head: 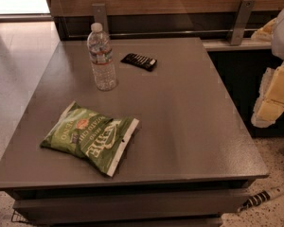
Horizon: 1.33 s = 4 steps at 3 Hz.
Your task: Move rxbar chocolate near green jalapeno chip bag
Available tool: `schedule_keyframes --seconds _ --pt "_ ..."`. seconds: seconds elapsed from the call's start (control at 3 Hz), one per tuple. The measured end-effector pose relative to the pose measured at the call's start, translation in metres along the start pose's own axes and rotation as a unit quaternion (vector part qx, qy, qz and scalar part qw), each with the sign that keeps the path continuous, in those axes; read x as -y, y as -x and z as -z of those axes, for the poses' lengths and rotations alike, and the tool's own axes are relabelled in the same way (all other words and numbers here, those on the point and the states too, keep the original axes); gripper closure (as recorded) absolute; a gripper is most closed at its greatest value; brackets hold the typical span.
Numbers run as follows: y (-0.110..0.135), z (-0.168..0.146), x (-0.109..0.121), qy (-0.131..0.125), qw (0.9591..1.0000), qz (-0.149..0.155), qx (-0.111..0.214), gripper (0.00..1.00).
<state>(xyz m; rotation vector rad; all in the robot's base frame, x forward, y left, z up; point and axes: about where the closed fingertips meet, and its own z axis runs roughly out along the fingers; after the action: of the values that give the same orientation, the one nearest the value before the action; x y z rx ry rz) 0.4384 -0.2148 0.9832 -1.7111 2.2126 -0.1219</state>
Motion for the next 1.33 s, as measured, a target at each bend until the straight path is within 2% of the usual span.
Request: schedule_keyframes --seconds 0.33,0.67,1.0,1.33 --pt "0.0 0.0 0.0 0.0 1.0 0.0 0.0 0.0" --pt "0.022 -0.007 0.047 -0.03 0.994 -0.036 0.099 0.0" --pt "0.055 -0.019 0.091 -0.044 0.9716 -0.096 0.211 0.0" --pt "0.092 -0.037 0.12 -0.035 0.9347 -0.151 0.32 0.0"
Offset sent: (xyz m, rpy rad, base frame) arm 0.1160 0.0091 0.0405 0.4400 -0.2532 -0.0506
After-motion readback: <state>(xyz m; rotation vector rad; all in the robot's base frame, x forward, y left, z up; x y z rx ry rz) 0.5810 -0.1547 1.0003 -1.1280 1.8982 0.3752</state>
